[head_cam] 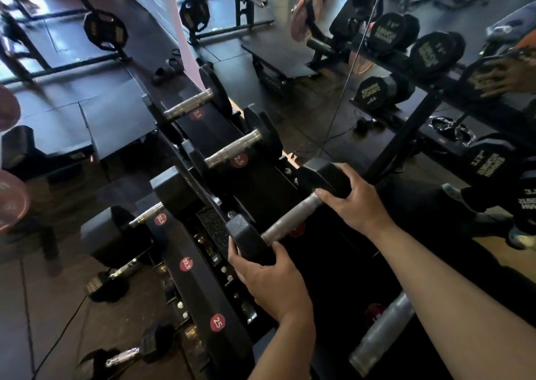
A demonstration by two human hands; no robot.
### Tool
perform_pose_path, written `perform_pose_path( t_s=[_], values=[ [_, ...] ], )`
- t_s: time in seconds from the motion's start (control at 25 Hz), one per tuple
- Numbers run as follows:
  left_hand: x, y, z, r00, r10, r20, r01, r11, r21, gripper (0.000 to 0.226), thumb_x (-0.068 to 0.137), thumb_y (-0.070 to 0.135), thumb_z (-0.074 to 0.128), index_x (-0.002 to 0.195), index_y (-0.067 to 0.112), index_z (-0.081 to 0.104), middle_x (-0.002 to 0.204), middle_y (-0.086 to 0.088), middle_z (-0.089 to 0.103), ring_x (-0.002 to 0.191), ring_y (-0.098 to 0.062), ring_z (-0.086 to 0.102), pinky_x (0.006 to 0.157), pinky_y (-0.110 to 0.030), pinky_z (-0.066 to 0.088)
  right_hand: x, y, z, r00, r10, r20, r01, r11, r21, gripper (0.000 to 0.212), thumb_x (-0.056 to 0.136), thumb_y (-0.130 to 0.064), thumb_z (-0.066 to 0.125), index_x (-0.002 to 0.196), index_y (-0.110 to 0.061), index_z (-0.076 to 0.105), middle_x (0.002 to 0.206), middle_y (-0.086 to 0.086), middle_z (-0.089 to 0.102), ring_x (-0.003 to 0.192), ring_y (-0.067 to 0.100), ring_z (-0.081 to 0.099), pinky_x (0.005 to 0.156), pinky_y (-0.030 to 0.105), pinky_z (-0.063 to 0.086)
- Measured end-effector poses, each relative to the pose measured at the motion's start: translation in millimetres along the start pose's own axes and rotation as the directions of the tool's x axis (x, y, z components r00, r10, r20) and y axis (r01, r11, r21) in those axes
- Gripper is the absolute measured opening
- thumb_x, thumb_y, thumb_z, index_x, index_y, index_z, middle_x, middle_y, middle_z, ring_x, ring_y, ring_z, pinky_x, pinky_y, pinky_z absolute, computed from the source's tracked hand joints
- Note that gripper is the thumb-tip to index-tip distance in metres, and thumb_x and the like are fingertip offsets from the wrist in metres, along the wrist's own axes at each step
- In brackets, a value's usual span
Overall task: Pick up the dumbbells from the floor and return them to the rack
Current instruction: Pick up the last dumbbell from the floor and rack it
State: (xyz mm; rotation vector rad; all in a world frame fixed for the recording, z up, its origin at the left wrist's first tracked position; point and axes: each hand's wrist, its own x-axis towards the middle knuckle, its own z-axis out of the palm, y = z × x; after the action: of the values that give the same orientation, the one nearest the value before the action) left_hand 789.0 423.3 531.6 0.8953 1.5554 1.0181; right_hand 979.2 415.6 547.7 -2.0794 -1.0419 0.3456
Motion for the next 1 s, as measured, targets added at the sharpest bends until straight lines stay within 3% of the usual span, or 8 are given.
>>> perform_pose_path(
  t_s=[0.16, 0.24, 0.32, 0.48, 0.6, 0.84, 1.0],
  values=[
    [5, 10, -14, 0.997, 0.002, 0.08, -0.001, 1.0, -0.005, 0.078, 0.081, 0.027, 0.081, 0.143, 0.041, 0.036, 0.143, 0.004, 0.05, 0.112, -0.003, 0.048, 0.068, -0.009, 0.034, 0, -8, -11, 0.991, 0.076, 0.109, -0.073, 0.997, -0.03, 0.061, 0.073, -0.067, 0.072, 0.125, -0.046, 0.047, 0.11, -0.023, 0.06, 0.105, 0.007, 0.06, 0.078, 0.018, 0.044],
    [9, 20, -14, 0.995, 0.016, 0.102, -0.017, 1.0, 0.004, 0.082, 0.081, 0.032, 0.079, 0.147, 0.038, 0.031, 0.148, 0.003, 0.045, 0.111, -0.001, 0.043, 0.068, -0.009, 0.031, -2, -13, -15, 0.989, 0.094, 0.113, -0.089, 0.995, -0.047, 0.079, 0.071, -0.076, 0.067, 0.139, -0.048, 0.038, 0.123, -0.023, 0.051, 0.115, 0.004, 0.049, 0.086, 0.023, 0.038],
    [14, 32, -13, 0.992, 0.021, 0.121, -0.025, 0.999, 0.026, 0.086, 0.081, 0.035, 0.079, 0.15, 0.035, 0.027, 0.151, 0.001, 0.04, 0.11, -0.001, 0.04, 0.068, -0.009, 0.029, -6, -22, -15, 0.992, 0.11, 0.062, -0.107, 0.993, -0.042, 0.084, 0.073, -0.077, 0.064, 0.147, -0.049, 0.032, 0.131, -0.016, 0.048, 0.122, 0.005, 0.044, 0.092, 0.026, 0.034],
    [22, 53, -25, 0.986, 0.037, 0.161, -0.052, 0.995, 0.086, 0.098, 0.079, 0.042, 0.08, 0.154, 0.03, 0.018, 0.158, -0.007, 0.03, 0.132, -0.023, 0.044, 0.091, -0.031, 0.041, -23, -50, -17, 0.996, 0.089, -0.011, -0.089, 0.996, -0.027, 0.074, 0.086, -0.063, 0.061, 0.151, -0.041, 0.036, 0.153, -0.006, 0.043, 0.138, 0.014, 0.04, 0.098, 0.026, 0.03],
    [25, 72, -38, 0.976, 0.079, 0.203, -0.106, 0.986, 0.127, 0.105, 0.077, 0.049, 0.078, 0.157, 0.024, 0.016, 0.159, -0.009, 0.027, 0.143, -0.028, 0.032, 0.113, -0.051, 0.032, -39, -71, -25, 0.998, 0.036, -0.046, -0.038, 0.998, -0.049, 0.065, 0.09, -0.06, 0.057, 0.15, -0.042, 0.039, 0.152, -0.007, 0.045, 0.138, 0.011, 0.04, 0.098, 0.026, 0.031],
    [25, 109, -86, 0.95, 0.146, 0.277, -0.191, 0.971, 0.142, 0.11, 0.077, 0.059, 0.074, 0.159, 0.021, 0.012, 0.163, -0.009, 0.021, 0.148, -0.03, 0.021, 0.116, -0.057, 0.023, -76, -115, -37, 0.996, -0.006, -0.09, 0.003, 0.999, -0.044, 0.059, 0.094, -0.059, 0.052, 0.149, -0.044, 0.039, 0.153, -0.004, 0.044, 0.14, 0.016, 0.04, 0.101, 0.031, 0.033],
    [32, 130, -118, 0.951, 0.125, 0.282, -0.157, 0.983, 0.093, 0.111, 0.076, 0.058, 0.075, 0.159, 0.021, 0.012, 0.163, -0.011, 0.022, 0.147, -0.031, 0.025, 0.115, -0.057, 0.025, -95, -147, -39, 0.996, -0.013, -0.09, 0.008, 0.998, -0.057, 0.059, 0.094, -0.059, 0.05, 0.15, -0.044, 0.037, 0.154, -0.005, 0.043, 0.141, 0.015, 0.038, 0.101, 0.03, 0.031]
  ],
)
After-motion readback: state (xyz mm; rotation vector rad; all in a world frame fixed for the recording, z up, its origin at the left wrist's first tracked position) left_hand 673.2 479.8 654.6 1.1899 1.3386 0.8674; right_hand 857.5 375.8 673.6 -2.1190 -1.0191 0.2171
